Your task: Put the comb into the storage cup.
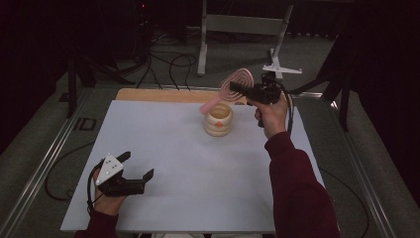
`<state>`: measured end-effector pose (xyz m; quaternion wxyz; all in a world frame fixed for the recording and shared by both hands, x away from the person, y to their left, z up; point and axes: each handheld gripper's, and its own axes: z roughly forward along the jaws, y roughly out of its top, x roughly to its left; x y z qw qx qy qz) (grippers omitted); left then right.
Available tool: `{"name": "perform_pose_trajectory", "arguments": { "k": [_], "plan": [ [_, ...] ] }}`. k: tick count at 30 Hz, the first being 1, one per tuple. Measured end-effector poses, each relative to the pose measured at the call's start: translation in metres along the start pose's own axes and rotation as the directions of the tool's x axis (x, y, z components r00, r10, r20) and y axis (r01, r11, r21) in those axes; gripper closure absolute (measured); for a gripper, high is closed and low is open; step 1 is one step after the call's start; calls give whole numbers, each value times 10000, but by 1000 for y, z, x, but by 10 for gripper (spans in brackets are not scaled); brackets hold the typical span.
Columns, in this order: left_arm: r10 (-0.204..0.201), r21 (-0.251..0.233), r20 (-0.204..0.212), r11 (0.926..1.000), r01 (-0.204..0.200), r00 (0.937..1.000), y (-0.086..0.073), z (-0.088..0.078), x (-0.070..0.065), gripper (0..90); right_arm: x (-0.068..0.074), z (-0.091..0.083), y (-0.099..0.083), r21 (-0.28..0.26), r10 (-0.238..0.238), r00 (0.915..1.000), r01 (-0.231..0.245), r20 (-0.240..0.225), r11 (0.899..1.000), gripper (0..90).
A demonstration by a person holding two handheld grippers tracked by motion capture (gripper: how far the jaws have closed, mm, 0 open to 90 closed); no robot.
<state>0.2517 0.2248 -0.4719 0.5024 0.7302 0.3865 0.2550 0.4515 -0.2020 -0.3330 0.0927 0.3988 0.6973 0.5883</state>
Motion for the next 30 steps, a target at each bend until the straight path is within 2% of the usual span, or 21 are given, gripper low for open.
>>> {"name": "perform_pose_trajectory", "arguments": {
  "k": [13, 15, 24, 30],
  "plan": [
    [11, -6, 45, 10000, -11, 10000, 0, 0, 1, 11, -7, -3, 1, -110, 158, 9995, -155, 286, 9998, 641],
    [32, 15, 47, 10000, -32, 10000, 0, 0, 1, 18, -11, -5, 2, -188, 260, 9986, -252, 456, 9995, 641],
    [-79, 39, 99, 10000, 79, 9999, 0, 0, 1, 16, -15, -7, 2, -215, 276, 9974, -263, 659, 9994, 641],
    [9, 31, -39, 10000, -9, 10000, 0, 0, 1, 20, -16, -7, 2, -205, 263, 9969, -249, 747, 9995, 640]
  ]
}}
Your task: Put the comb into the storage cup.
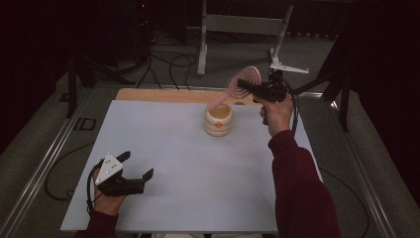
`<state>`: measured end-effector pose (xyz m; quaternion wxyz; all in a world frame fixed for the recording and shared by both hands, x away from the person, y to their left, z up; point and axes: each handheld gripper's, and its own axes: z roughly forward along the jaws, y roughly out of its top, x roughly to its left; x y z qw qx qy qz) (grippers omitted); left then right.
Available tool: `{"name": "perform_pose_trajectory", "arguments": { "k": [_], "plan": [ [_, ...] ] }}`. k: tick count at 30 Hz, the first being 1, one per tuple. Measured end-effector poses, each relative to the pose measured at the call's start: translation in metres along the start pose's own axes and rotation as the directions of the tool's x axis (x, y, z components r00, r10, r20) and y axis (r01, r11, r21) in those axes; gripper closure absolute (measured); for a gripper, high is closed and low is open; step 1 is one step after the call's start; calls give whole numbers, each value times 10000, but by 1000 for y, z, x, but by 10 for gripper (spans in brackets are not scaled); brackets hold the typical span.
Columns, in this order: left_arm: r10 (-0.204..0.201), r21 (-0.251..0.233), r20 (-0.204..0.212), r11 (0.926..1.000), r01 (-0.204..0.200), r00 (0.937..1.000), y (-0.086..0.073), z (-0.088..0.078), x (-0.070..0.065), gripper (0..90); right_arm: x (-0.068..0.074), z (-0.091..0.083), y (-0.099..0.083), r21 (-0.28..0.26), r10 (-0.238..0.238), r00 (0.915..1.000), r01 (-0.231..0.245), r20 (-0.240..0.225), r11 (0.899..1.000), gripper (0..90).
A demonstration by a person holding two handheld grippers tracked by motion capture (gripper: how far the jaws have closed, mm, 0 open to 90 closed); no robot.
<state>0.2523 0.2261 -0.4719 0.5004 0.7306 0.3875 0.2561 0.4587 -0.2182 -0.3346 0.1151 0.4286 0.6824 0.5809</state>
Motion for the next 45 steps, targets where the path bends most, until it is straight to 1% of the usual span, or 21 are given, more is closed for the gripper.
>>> {"name": "perform_pose_trajectory", "arguments": {
  "k": [16, 23, 32, 34, 45],
  "plan": [
    [-56, 21, -35, 10000, 56, 10000, 0, 0, 0, 11, -4, 0, -2, 55, -88, 9994, 87, 349, 9999, 640],
    [-61, 10, -51, 10000, 61, 10000, 0, 0, 0, 11, -5, 2, -4, 192, -132, 9985, 123, 524, 9997, 640],
    [-55, 19, -46, 10000, 55, 10000, 0, 0, 0, 11, -5, 5, -6, 325, -158, 9980, 139, 611, 9994, 640],
    [-40, 39, -47, 10000, 40, 10000, 0, 0, 0, 11, -4, 7, -7, 442, -273, 9975, 245, 652, 9987, 640],
    [-20, 55, -28, 10000, 21, 10000, 0, 0, 0, 11, -5, 12, -11, 577, -222, 9973, 182, 693, 9982, 640]
  ]
}}
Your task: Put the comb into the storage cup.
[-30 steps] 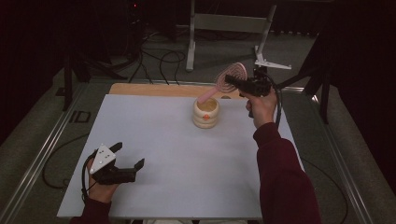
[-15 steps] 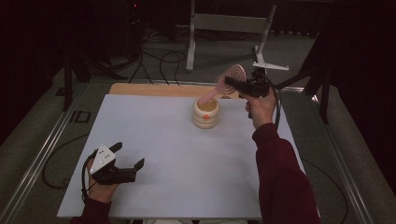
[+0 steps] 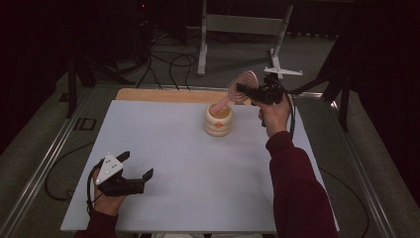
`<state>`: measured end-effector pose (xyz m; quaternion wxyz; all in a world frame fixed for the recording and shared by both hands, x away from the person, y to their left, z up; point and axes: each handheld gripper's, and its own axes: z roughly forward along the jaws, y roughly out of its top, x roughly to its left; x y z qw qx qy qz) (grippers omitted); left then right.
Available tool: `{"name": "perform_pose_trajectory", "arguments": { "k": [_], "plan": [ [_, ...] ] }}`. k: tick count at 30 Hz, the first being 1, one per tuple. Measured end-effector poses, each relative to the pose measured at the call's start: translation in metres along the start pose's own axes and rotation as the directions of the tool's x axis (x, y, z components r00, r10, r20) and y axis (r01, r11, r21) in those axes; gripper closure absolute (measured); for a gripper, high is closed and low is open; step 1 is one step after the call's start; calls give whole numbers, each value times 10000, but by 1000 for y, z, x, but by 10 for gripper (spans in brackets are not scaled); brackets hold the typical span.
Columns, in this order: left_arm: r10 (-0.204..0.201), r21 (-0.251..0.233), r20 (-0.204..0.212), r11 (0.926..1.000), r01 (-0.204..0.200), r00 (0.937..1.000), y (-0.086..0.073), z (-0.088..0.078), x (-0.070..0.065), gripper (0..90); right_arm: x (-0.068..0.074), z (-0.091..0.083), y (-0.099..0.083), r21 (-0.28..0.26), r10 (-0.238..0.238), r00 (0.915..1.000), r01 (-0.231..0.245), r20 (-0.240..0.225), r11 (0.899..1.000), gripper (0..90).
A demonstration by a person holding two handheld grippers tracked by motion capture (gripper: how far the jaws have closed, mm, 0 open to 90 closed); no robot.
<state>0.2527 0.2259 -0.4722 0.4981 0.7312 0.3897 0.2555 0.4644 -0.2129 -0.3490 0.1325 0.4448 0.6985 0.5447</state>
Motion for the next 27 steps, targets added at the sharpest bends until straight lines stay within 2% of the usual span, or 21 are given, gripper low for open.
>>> {"name": "perform_pose_trajectory", "arguments": {
  "k": [11, 27],
  "plan": [
    [2, -8, -7, 10000, -2, 10000, 0, 0, 0, 11, -4, 5, -7, 182, 161, 9997, -164, 156, 9997, 640],
    [-2, -22, -12, 10000, 2, 10000, 0, 0, 0, 11, 0, 16, -12, 525, 80, 9997, -92, 235, 9986, 639]
  ]
}}
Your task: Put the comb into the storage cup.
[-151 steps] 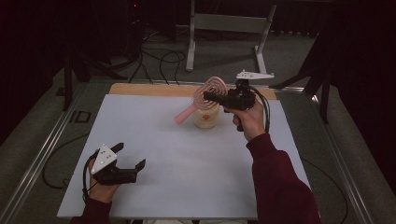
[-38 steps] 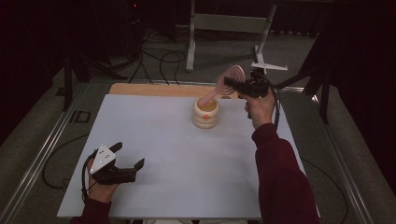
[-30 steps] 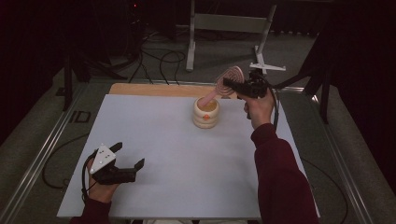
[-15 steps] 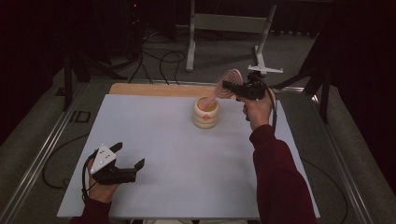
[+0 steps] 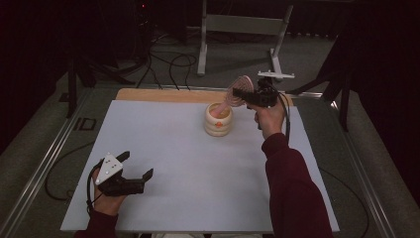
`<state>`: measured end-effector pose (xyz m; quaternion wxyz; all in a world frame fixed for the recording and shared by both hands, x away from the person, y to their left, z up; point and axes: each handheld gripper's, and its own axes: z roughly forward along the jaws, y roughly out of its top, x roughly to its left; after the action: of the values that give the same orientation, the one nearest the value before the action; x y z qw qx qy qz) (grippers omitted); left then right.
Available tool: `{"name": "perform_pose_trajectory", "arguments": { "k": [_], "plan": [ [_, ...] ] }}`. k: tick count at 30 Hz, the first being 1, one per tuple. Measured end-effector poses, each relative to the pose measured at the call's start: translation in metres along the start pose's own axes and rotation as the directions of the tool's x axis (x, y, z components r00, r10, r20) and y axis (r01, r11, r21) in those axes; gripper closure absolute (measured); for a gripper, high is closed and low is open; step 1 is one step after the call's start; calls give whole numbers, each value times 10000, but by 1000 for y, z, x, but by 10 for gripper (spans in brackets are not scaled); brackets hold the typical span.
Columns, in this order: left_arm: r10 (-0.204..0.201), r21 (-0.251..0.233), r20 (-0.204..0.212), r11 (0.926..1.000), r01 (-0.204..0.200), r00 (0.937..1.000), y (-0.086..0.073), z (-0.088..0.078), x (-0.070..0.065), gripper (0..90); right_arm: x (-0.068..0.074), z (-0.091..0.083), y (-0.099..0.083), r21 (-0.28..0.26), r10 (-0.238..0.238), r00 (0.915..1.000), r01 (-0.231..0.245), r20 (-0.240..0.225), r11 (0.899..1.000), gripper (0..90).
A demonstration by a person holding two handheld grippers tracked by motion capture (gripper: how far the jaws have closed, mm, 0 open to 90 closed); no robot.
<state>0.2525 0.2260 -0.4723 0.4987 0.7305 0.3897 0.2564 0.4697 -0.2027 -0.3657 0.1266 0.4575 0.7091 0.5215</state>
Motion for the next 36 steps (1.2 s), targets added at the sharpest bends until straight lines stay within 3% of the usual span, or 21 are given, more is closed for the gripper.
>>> {"name": "perform_pose_trajectory", "arguments": {
  "k": [36],
  "plan": [
    [5, -5, 26, 10000, -5, 10000, 0, 0, 0, 11, 4, 22, -11, 437, -105, 9998, 98, 172, 9990, 639]
  ]
}}
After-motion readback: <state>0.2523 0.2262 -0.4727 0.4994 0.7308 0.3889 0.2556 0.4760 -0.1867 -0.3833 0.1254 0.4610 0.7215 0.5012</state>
